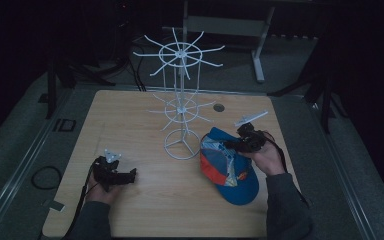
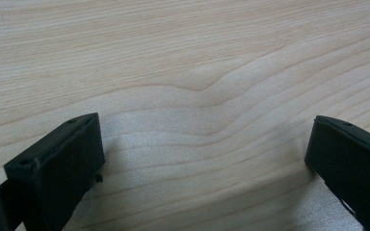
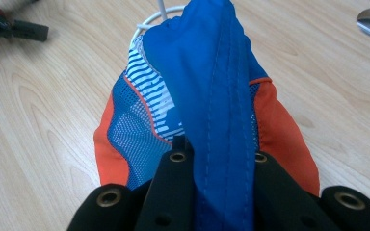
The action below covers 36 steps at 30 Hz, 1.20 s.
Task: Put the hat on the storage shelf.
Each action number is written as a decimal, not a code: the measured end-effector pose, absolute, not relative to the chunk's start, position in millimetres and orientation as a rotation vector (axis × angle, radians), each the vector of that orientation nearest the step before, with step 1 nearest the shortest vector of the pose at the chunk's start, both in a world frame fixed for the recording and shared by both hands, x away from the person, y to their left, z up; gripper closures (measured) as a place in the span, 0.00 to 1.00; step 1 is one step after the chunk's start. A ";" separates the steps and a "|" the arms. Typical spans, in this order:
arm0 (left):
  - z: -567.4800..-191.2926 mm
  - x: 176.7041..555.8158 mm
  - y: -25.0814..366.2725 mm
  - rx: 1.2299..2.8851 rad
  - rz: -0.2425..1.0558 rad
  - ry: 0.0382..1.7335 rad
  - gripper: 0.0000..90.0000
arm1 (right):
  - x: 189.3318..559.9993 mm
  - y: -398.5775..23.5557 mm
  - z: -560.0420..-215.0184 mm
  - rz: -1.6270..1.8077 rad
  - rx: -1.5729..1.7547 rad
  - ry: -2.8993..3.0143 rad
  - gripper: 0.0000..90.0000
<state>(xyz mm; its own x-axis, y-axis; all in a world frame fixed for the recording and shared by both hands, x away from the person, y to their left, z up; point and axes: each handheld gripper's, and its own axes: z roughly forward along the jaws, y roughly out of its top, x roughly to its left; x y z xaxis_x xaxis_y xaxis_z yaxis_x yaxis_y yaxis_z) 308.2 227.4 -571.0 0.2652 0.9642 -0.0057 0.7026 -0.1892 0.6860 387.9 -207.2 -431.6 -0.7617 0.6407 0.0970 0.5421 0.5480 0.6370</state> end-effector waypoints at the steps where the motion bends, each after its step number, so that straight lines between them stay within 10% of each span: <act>1: -571.0 308.2 227.4 1.965 0.591 1.501 0.00 | 386.9 -208.3 -430.1 1.019 1.009 2.625 0.97; 36: -570.8 308.2 227.5 1.969 0.588 1.501 0.00 | 367.6 -243.8 -391.1 1.238 1.024 2.426 0.97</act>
<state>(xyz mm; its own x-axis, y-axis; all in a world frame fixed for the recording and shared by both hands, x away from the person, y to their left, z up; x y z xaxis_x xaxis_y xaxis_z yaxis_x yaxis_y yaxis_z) 308.2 227.5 -570.8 0.2669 0.9637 -0.0051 0.7038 -0.1913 0.6842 367.6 -243.8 -391.1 -0.7291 0.6764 0.1039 0.4810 0.3985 0.7809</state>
